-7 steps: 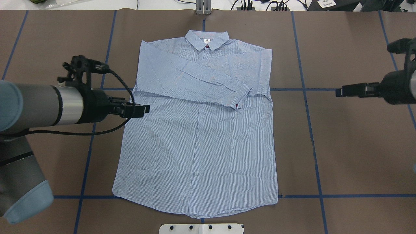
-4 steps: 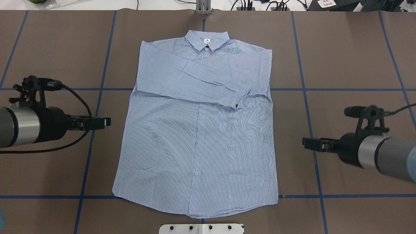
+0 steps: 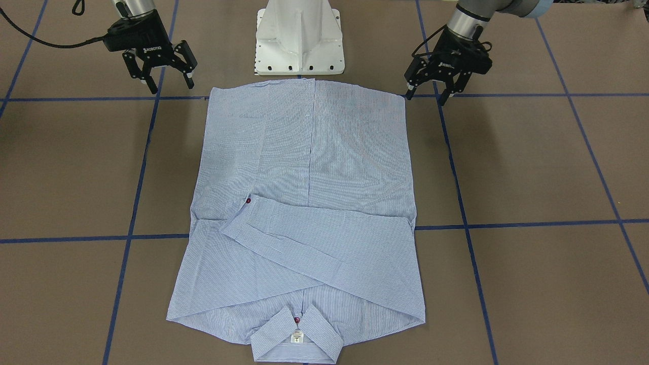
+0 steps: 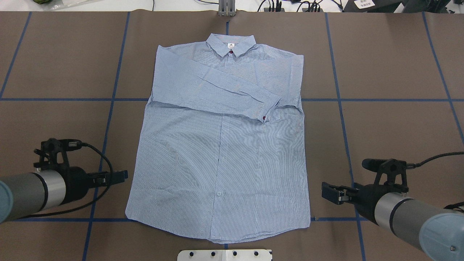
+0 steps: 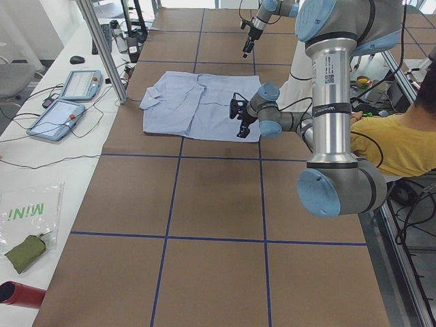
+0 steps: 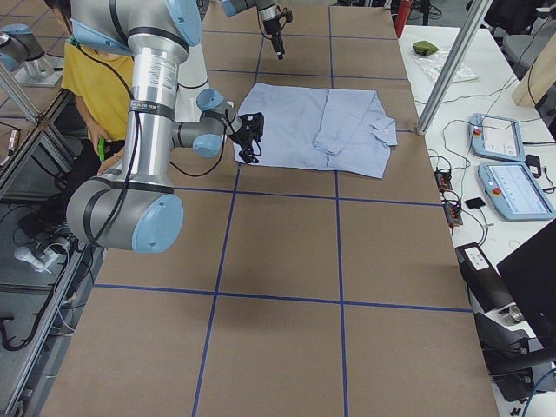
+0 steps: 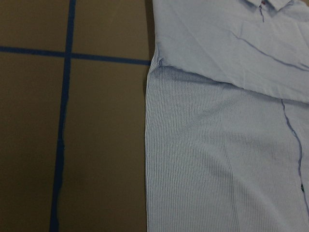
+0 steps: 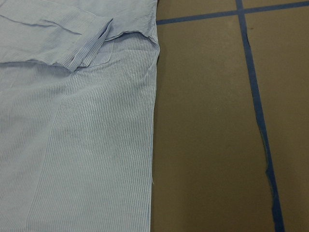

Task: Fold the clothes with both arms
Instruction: 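Release the sleeve and move both grippers to the shirt hem corners, then lower both grippers and grasp the hem corners nearest the robot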

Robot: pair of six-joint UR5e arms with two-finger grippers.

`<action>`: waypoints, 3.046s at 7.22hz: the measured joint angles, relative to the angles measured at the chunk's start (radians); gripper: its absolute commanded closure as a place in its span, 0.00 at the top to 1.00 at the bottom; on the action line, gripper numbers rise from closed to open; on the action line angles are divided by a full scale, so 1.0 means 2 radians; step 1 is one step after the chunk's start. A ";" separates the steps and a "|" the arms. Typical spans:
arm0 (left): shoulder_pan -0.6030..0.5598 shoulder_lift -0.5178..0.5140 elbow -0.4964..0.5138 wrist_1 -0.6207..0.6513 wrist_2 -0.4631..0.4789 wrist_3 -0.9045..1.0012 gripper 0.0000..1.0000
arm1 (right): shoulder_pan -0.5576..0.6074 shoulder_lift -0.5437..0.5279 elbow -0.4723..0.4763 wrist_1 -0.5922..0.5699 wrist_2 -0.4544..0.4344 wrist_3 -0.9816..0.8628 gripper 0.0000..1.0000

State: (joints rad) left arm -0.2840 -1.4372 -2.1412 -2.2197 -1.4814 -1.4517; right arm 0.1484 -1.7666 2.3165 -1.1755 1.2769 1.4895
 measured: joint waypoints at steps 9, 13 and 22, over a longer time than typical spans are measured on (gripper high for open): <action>0.075 -0.027 0.049 0.009 0.041 -0.052 0.52 | 0.011 0.109 0.001 -0.156 0.024 0.002 1.00; 0.084 -0.028 0.050 0.025 0.041 -0.052 0.34 | 0.010 0.109 -0.002 -0.156 0.016 0.004 1.00; 0.095 -0.038 0.048 0.028 0.043 -0.053 0.00 | -0.023 0.099 -0.019 -0.123 -0.015 0.044 0.79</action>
State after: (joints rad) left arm -0.0936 -1.5135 -2.0453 -2.1629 -1.3947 -1.5572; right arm 0.1016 -1.5680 2.2778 -1.4221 1.2466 1.5773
